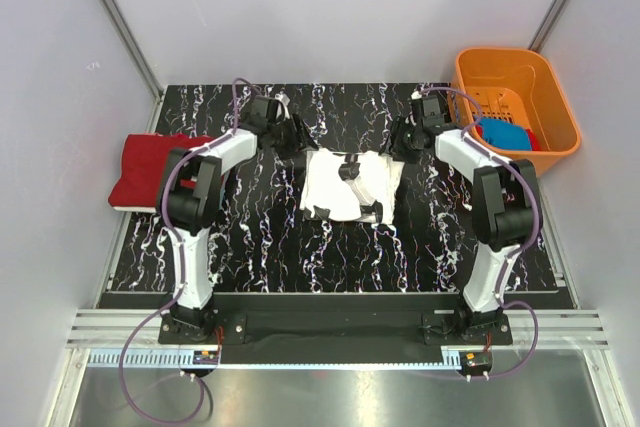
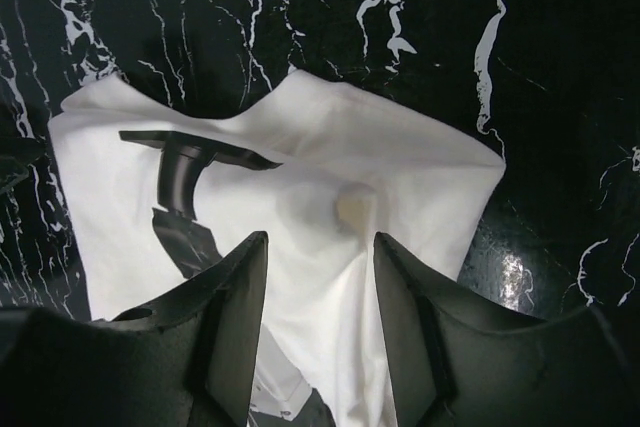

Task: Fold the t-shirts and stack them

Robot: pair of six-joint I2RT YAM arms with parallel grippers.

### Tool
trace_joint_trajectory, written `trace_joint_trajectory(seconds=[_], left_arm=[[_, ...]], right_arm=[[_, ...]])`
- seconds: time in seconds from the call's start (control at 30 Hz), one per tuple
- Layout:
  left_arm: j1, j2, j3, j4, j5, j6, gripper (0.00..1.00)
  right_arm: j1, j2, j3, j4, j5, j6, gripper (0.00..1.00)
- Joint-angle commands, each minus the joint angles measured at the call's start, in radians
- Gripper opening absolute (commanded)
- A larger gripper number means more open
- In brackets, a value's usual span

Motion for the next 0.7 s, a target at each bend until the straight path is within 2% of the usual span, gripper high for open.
trace_joint_trajectory(seconds=[0.0,0.13,0.17,0.23,0.27,0.3,0.33,0.43,0.5,0.63,0.67], left_arm=[[-0.004,0.051,0.075,0.057,0.028,-0.009,0.62],[-0.006,0.103,0.138,0.051,0.038,-0.017,0.63],[-0.006,0.111,0.145,0.054,0.039,-0.020,0.62],[-0.006,0.129,0.160,0.060,0.044,-0.026,0.56],[-0.007,0.138,0.161,0.066,0.047,-0.028,0.52],[-0.007,0.143,0.163,0.073,0.047,-0.032,0.41],[-0.007,0.148,0.161,0.092,0.047,-0.043,0.37],[-0.010,0.166,0.165,0.121,0.067,-0.060,0.20],[-0.010,0.175,0.161,0.133,0.076,-0.069,0.16],[-0.013,0.184,0.158,0.159,0.076,-0.083,0.00],[-0.012,0.188,0.157,0.162,0.073,-0.084,0.00]], right_arm=[[-0.006,0.029,0.079,-0.018,0.025,-0.026,0.53],[-0.006,0.066,0.099,-0.009,0.017,-0.027,0.48],[-0.009,0.082,0.109,-0.008,0.011,-0.027,0.37],[-0.012,0.096,0.119,-0.012,0.006,-0.023,0.23],[-0.017,0.103,0.117,-0.009,0.008,-0.017,0.10],[-0.024,0.103,0.112,-0.008,0.014,-0.009,0.03],[-0.032,0.104,0.106,0.004,0.010,-0.003,0.00],[-0.063,0.100,0.068,0.052,-0.032,0.029,0.00],[-0.072,0.103,0.062,0.063,-0.037,0.035,0.00],[-0.118,0.121,0.043,0.095,-0.088,0.061,0.00],[-0.129,0.132,0.028,0.109,-0.105,0.078,0.00]])
